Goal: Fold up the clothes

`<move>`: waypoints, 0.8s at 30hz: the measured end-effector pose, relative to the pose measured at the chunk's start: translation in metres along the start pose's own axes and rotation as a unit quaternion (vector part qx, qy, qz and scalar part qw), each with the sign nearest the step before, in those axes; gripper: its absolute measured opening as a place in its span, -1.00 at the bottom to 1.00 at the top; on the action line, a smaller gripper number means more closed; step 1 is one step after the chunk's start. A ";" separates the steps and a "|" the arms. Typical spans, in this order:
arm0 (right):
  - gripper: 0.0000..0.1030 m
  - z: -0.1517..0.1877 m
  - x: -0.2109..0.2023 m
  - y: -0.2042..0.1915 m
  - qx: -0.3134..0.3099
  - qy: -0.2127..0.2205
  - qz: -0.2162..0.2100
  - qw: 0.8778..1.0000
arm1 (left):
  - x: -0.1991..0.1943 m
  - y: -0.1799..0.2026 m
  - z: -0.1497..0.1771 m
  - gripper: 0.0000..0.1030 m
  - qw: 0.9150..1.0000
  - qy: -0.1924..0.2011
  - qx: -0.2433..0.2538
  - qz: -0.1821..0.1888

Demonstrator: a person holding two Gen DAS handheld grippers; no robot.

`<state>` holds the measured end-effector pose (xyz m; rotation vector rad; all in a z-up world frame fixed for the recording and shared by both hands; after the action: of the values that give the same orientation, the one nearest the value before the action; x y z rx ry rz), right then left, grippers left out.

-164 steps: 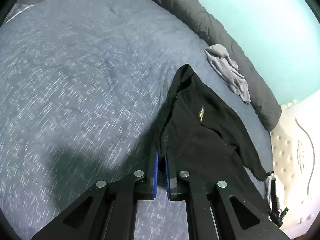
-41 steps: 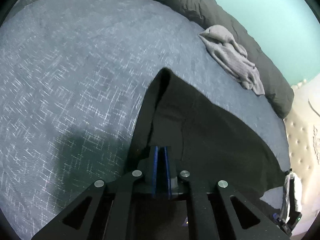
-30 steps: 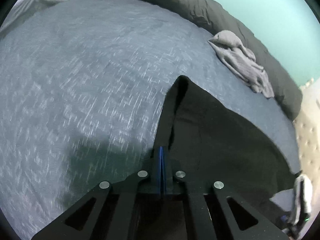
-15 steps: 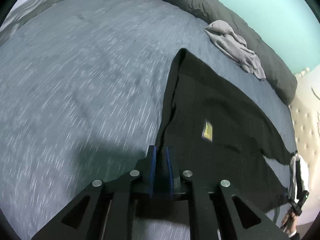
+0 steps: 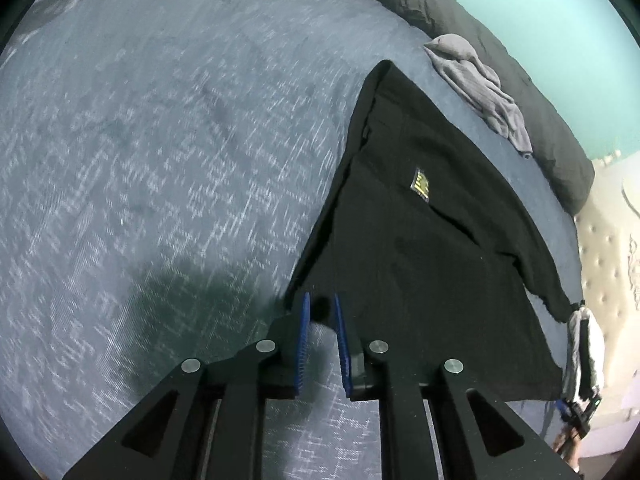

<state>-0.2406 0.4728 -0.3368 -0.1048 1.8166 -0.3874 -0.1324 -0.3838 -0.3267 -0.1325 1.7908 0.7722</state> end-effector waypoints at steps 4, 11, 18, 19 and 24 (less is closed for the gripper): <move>0.20 0.002 0.001 0.025 0.049 -0.002 -0.008 0.999 | 0.002 0.000 0.004 -0.68 1.000 0.003 -0.010 0.009; 0.28 0.005 0.005 0.038 0.082 -0.005 -0.020 0.996 | 0.012 0.000 0.011 -0.41 0.999 -0.009 -0.021 0.022; 0.29 0.002 0.010 0.034 0.088 -0.006 -0.036 0.995 | 0.024 0.002 0.017 -0.28 0.998 -0.018 -0.035 0.043; 0.29 0.001 0.011 0.033 0.090 -0.006 -0.039 0.995 | 0.026 0.003 0.018 -0.28 0.998 -0.019 -0.036 0.045; 0.29 -0.005 0.015 0.025 0.079 -0.008 -0.045 0.996 | 0.037 0.005 0.020 -0.27 0.997 -0.015 -0.045 0.054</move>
<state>-0.2463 0.4927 -0.3575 -0.0795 1.7629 -0.5919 -0.1321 -0.3581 -0.3606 -0.0840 1.7472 0.9267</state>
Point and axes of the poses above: each gripper's, at about its wrist camera, not at the fingertips, and x roughly the way its jaws point, y to its right, z to its underside, the point moved 8 cm from there along x, roughly the way its jaws point, and after that the axes turned 9 degrees about -y, right-handed, at the moved point
